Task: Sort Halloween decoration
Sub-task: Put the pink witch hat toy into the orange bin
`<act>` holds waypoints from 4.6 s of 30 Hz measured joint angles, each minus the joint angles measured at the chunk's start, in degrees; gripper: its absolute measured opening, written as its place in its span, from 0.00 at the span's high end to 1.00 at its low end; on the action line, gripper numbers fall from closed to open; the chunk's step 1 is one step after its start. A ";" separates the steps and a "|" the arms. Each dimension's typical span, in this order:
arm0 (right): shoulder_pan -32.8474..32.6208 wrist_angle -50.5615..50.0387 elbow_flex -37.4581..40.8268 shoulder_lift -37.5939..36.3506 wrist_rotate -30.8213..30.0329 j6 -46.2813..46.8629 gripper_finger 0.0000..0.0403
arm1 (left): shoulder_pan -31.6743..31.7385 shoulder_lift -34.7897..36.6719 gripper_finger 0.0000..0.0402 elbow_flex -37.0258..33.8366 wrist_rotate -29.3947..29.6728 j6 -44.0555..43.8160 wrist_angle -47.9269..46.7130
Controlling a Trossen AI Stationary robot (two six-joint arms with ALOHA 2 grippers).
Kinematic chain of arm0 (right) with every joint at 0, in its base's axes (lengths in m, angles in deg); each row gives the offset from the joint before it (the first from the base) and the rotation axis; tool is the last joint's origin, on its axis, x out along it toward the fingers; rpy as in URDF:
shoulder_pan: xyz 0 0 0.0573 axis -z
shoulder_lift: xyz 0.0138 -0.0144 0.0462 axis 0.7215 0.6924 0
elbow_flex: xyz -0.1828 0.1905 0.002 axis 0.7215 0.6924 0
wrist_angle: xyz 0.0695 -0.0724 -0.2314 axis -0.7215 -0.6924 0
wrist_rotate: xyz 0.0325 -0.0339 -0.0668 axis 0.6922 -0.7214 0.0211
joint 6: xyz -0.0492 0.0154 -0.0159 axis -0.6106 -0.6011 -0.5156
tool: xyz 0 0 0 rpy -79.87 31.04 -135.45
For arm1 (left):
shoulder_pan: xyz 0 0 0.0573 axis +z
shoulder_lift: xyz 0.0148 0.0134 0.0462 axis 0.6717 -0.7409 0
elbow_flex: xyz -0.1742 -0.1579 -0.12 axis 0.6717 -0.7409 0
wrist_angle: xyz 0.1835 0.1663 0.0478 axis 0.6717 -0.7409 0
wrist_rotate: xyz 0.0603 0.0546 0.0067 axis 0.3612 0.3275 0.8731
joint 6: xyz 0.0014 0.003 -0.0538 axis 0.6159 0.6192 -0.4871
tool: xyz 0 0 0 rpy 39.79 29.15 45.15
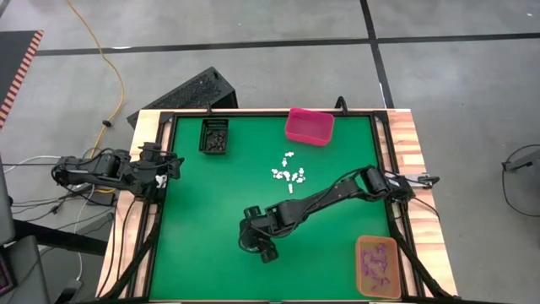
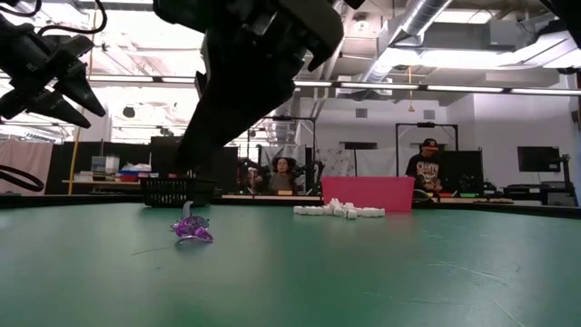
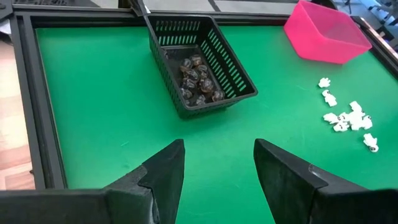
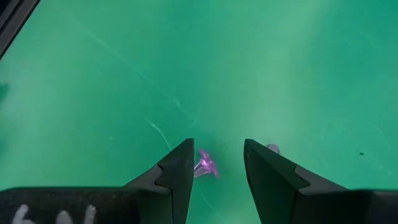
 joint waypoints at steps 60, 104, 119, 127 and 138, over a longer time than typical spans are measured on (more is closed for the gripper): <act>-6.79 -12.50 0.04 -1.24 -1.36 21.76 0.89 | -0.02 0.00 0.55 0.00 0.06 -0.05 0.02; -4.41 -8.11 10.63 -8.50 -3.72 11.81 0.87 | 0.00 -0.02 0.55 0.00 0.56 -0.94 -0.02; -6.59 17.34 37.53 -21.81 -3.04 19.14 0.87 | -0.02 -0.02 0.55 -0.02 -0.97 -2.38 0.58; -9.15 14.10 38.32 -22.94 -2.97 17.31 0.88 | 0.05 -0.02 0.55 -0.02 -1.56 0.04 0.74; -8.07 13.19 38.32 -22.97 -1.25 14.29 0.94 | 1.87 -0.65 0.55 0.02 -7.33 -0.06 6.46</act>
